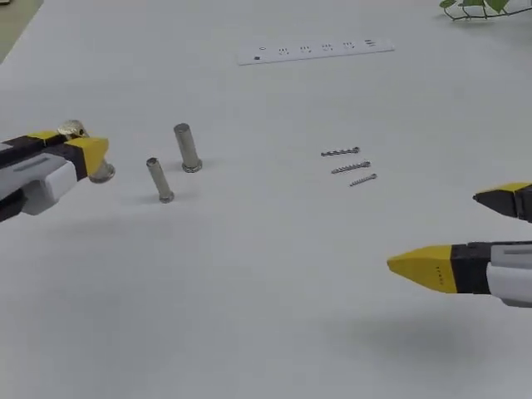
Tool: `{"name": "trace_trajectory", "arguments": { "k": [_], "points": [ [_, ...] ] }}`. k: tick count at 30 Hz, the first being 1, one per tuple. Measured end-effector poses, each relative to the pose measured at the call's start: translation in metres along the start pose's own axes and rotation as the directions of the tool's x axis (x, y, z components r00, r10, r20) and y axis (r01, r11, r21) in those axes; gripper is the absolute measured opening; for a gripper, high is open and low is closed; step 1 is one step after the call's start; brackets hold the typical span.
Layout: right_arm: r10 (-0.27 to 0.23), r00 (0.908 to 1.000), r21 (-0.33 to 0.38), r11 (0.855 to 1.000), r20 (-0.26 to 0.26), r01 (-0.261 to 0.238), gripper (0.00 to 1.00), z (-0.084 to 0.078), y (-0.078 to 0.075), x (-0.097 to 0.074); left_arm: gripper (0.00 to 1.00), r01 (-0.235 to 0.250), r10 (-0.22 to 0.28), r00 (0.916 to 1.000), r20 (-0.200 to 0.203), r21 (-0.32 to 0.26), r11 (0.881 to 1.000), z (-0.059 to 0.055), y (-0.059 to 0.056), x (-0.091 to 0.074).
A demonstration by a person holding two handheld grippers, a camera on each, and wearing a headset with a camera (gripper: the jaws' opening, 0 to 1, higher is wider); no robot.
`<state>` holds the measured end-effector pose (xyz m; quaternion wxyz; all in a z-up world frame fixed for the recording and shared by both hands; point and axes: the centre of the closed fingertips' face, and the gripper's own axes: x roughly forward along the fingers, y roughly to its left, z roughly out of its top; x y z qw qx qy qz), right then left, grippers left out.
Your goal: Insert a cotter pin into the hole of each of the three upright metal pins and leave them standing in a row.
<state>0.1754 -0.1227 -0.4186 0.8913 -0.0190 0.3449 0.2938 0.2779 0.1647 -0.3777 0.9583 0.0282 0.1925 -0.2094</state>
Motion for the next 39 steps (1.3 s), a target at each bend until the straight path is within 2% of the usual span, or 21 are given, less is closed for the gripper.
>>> {"name": "trace_trajectory", "arguments": {
  "k": [2,3,6,10,13,16,19,21,24,27,33,39],
  "points": [
    [0.002,1.0000,-0.002,1.000,0.004,-0.002,0.85,0.001,0.001,0.001,0.09,-0.010,0.010,0.9999,0.005,-0.046,0.999,-0.003,-0.007,-0.001],
    [0.008,1.0000,-0.004,1.000,0.003,-0.008,0.85,0.002,0.002,0.002,0.09,-0.010,0.010,0.9999,0.007,-0.049,0.999,-0.005,-0.010,-0.001],
    [0.023,0.9997,-0.014,1.000,-0.008,-0.023,0.84,0.000,0.007,0.006,0.09,0.001,-0.001,1.0000,0.001,-0.044,0.999,-0.009,-0.021,0.000],
    [0.039,0.9991,-0.019,0.999,-0.016,-0.039,0.84,-0.001,0.010,0.010,0.09,0.027,-0.027,0.9993,-0.028,-0.010,1.000,-0.017,-0.040,0.001],
    [0.047,0.9988,-0.019,0.999,-0.016,-0.047,0.84,-0.001,0.012,0.012,0.09,0.050,-0.051,0.9979,-0.040,-0.023,0.998,-0.023,-0.056,0.002],
    [0.054,0.9983,-0.025,0.998,-0.021,-0.055,0.84,-0.001,0.013,0.014,0.09,0.054,-0.055,0.9972,-0.051,-0.026,0.998,-0.029,-0.066,0.003],
    [0.058,0.9980,-0.027,0.998,-0.024,-0.059,0.84,-0.001,0.013,0.015,0.09,0.063,-0.066,0.9960,-0.059,-0.046,0.997,-0.033,-0.072,0.005],
    [0.059,0.9978,-0.031,0.998,-0.028,-0.060,0.84,-0.002,0.013,0.015,0.09,0.049,-0.054,0.9967,-0.061,-0.071,0.996,-0.035,-0.074,0.006],
    [0.060,0.9976,-0.035,0.998,-0.034,-0.061,0.84,-0.003,0.011,0.015,0.09,0.049,-0.054,0.9963,-0.067,-0.067,0.997,-0.039,-0.079,0.007],
    [0.064,0.9971,-0.042,0.997,-0.041,-0.066,0.84,-0.003,0.011,0.016,0.09,0.052,-0.061,0.9940,-0.091,-0.094,0.994,-0.046,-0.085,0.008],
    [0.069,0.9969,-0.042,0.997,-0.038,-0.071,0.84,-0.001,0.012,0.018,0.09,0.058,-0.066,0.9899,-0.126,-0.071,0.996,-0.058,-0.097,0.011],
    [0.073,0.9965,-0.042,0.996,-0.041,-0.075,0.84,-0.003,0.012,0.019,0.09,0.062,-0.072,0.9866,-0.147,-0.072,0.995,-0.064,-0.102,0.015]
  ]
}}
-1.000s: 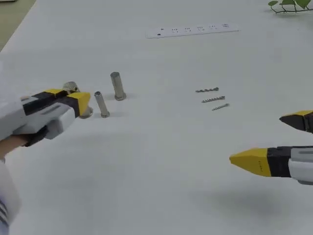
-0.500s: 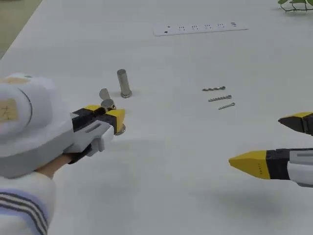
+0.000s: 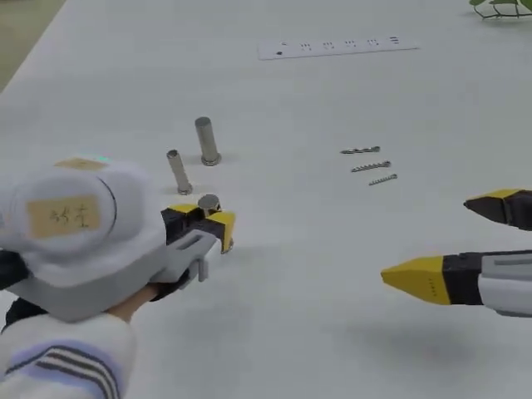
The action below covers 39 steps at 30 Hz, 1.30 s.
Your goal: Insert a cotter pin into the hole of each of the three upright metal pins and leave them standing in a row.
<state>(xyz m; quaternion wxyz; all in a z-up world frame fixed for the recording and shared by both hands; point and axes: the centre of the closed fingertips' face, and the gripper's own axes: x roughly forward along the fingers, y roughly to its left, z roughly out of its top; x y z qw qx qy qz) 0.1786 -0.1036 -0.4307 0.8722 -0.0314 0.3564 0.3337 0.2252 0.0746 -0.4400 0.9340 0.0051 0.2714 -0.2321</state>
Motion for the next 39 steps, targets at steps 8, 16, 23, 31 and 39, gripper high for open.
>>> {"name": "trace_trajectory", "arguments": {
  "k": [8,16,23,31,39],
  "points": [
    [0.002,1.0000,0.000,1.000,-0.005,-0.002,0.84,-0.001,-0.001,0.001,0.09,-0.020,0.019,0.9997,-0.017,-0.039,0.999,-0.005,-0.001,0.004],
    [0.000,1.0000,0.000,1.000,-0.004,0.000,0.83,-0.001,-0.001,0.001,0.09,-0.037,0.035,0.9982,-0.049,-0.041,0.998,-0.013,-0.003,0.008],
    [-0.005,1.0000,0.006,1.000,-0.006,0.005,0.83,-0.003,-0.002,0.000,0.09,-0.073,0.068,0.9959,-0.060,-0.074,0.995,-0.015,0.004,0.012],
    [-0.012,0.9999,0.013,1.000,-0.004,0.012,0.83,-0.004,-0.003,-0.001,0.09,-0.090,0.087,0.9949,-0.052,-0.060,0.994,-0.013,0.008,0.012],
    [-0.008,1.0000,0.009,1.000,-0.002,0.008,0.83,-0.003,0.000,-0.001,0.10,-0.096,0.093,0.9949,-0.040,-0.096,0.991,-0.014,0.007,0.011]
  ]
}}
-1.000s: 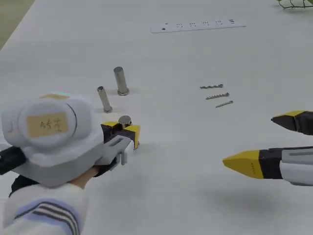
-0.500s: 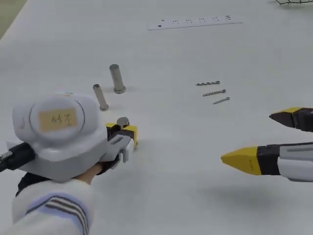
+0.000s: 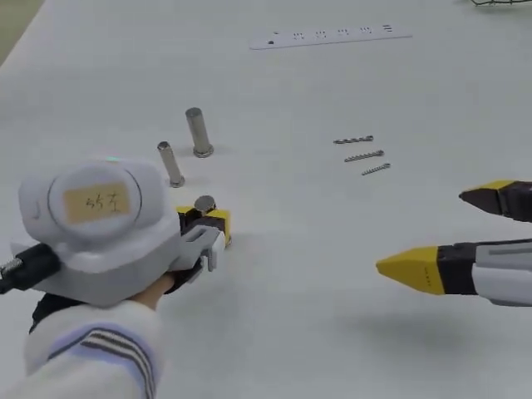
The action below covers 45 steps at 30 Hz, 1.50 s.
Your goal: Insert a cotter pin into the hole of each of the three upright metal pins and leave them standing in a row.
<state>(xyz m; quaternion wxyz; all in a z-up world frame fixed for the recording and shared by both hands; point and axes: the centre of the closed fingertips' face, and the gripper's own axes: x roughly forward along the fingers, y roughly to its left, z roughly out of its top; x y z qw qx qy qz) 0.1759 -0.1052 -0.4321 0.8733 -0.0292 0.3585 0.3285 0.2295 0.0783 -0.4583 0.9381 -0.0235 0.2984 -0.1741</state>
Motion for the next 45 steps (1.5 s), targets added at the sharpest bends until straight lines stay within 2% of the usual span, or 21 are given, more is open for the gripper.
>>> {"name": "trace_trajectory", "arguments": {
  "k": [5,7,8,11,22,25,26,28,29,31,33,34,35,38,39,41,44,45],
  "points": [
    [0.007,0.9998,0.004,1.000,0.017,-0.007,0.83,0.003,0.003,-0.001,0.10,0.001,-0.001,1.0000,0.000,-0.004,1.000,-0.001,0.000,-0.001],
    [0.007,0.9998,0.008,1.000,0.021,-0.008,0.83,0.004,0.004,-0.001,0.10,0.013,-0.013,0.9999,-0.011,0.037,0.999,-0.002,-0.003,-0.001],
    [0.008,0.9997,0.007,1.000,0.021,-0.008,0.83,0.004,0.004,-0.001,0.10,0.021,-0.020,0.9996,-0.018,0.093,0.995,-0.002,-0.004,-0.001],
    [0.007,0.9998,0.004,1.000,0.018,-0.007,0.83,0.003,0.005,-0.002,0.10,0.019,-0.017,0.9997,-0.019,0.106,0.994,-0.003,-0.007,-0.001],
    [0.005,0.9997,-0.001,1.000,0.023,-0.005,0.83,0.005,0.007,-0.003,0.11,0.039,-0.038,0.9990,-0.023,0.053,0.998,-0.002,-0.006,-0.001],
    [0.006,0.9998,-0.004,1.000,0.020,-0.006,0.83,0.005,0.007,-0.003,0.11,0.047,-0.046,0.9987,-0.023,0.056,0.997,0.000,-0.006,-0.002],
    [0.005,0.9998,-0.006,1.000,0.020,-0.005,0.83,0.005,0.008,-0.003,0.12,0.055,-0.054,0.9984,-0.019,0.074,0.996,0.002,-0.007,-0.003],
    [0.005,0.9998,-0.005,1.000,0.020,-0.005,0.83,0.005,0.008,-0.003,0.15,0.086,-0.084,0.9959,-0.033,0.071,0.994,0.002,-0.009,-0.003],
    [0.005,0.9998,-0.006,1.000,0.020,-0.005,0.83,0.005,0.008,-0.003,0.20,0.097,-0.095,0.9947,-0.041,0.065,0.993,0.002,-0.010,-0.004],
    [0.005,0.9998,-0.009,1.000,0.017,-0.005,0.83,0.005,0.008,-0.003,0.29,0.120,-0.116,0.9920,-0.050,0.090,0.989,0.002,-0.011,-0.006],
    [0.005,0.9998,-0.009,1.000,0.018,-0.005,0.83,0.006,0.008,-0.003,0.32,0.138,-0.133,0.9896,-0.054,0.089,0.986,0.002,-0.009,-0.009],
    [0.005,0.9998,-0.009,1.000,0.019,-0.005,0.83,0.006,0.008,-0.003,0.32,0.163,-0.161,0.9852,-0.060,0.038,0.986,0.000,-0.011,-0.010],
    [0.005,0.9998,-0.008,1.000,0.018,-0.005,0.82,0.006,0.008,-0.003,0.33,0.170,-0.168,0.9842,-0.056,0.030,0.985,0.000,-0.009,-0.010],
    [0.003,0.9999,-0.010,1.000,0.016,-0.003,0.82,0.006,0.007,-0.003,0.36,0.195,-0.192,0.9801,-0.051,0.066,0.979,0.000,-0.004,-0.014],
    [0.004,0.9999,-0.011,1.000,0.015,-0.003,0.82,0.006,0.007,-0.004,0.37,0.246,-0.243,0.9684,-0.055,0.057,0.968,-0.001,-0.009,-0.016],
    [0.004,0.9999,-0.012,1.000,0.013,-0.003,0.82,0.006,0.007,-0.004,0.43,0.297,-0.297,0.9541,-0.040,0.003,0.955,0.000,-0.011,-0.020],
    [0.000,0.9999,-0.014,1.000,0.010,0.000,0.82,0.006,0.006,-0.006,0.50,0.321,-0.320,0.9472,-0.016,0.019,0.947,0.003,-0.008,-0.024],
    [0.000,1.0000,-0.014,1.000,0.010,0.000,0.82,0.006,0.005,-0.006,0.54,0.377,-0.377,0.9262,0.018,-0.015,0.926,0.008,-0.015,-0.028]
  ]
}}
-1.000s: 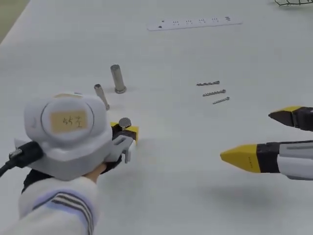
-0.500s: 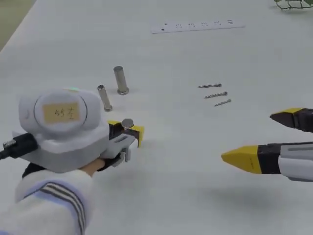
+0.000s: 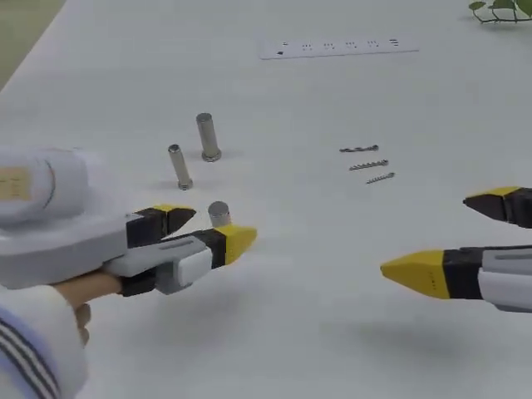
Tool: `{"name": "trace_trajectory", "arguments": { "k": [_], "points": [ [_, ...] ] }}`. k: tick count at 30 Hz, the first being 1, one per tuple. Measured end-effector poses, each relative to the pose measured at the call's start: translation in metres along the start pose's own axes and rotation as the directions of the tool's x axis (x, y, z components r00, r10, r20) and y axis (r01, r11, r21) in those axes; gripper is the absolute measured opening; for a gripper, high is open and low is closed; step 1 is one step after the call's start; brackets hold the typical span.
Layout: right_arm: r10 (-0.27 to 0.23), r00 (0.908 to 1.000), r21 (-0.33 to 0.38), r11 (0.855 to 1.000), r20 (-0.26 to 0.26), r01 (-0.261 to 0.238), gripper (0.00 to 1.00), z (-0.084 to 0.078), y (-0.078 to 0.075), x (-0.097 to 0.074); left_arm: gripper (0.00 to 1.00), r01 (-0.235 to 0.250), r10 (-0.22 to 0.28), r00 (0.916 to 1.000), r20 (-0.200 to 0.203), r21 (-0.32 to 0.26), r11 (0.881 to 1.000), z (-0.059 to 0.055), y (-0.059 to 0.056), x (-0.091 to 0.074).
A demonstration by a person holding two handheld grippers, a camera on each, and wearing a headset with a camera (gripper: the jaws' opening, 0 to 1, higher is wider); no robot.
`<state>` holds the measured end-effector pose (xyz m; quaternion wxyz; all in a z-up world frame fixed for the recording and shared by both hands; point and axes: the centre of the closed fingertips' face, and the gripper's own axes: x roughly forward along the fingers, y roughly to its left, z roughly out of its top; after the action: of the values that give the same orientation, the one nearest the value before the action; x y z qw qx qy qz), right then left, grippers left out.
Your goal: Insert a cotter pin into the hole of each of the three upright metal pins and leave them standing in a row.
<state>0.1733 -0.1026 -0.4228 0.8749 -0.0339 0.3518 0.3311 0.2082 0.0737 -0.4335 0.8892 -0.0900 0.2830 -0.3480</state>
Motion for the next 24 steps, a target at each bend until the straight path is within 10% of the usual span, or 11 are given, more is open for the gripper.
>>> {"name": "trace_trajectory", "arguments": {
  "k": [3,14,24],
  "points": [
    [-0.005,1.0000,0.000,1.000,-0.006,0.005,0.82,-0.001,-0.002,-0.001,0.66,0.064,-0.060,0.9958,0.070,-0.049,0.997,0.012,-0.007,-0.005],
    [-0.007,0.9999,0.005,1.000,-0.012,0.007,0.82,0.002,-0.014,-0.005,0.99,0.131,-0.137,0.9885,0.062,0.103,0.986,0.024,-0.017,-0.024],
    [-0.032,0.9971,-0.130,0.991,-0.069,0.023,0.79,0.017,-0.041,-0.012,0.99,0.152,-0.152,0.9882,-0.013,0.197,0.968,0.015,-0.017,-0.033]
  ]
}}
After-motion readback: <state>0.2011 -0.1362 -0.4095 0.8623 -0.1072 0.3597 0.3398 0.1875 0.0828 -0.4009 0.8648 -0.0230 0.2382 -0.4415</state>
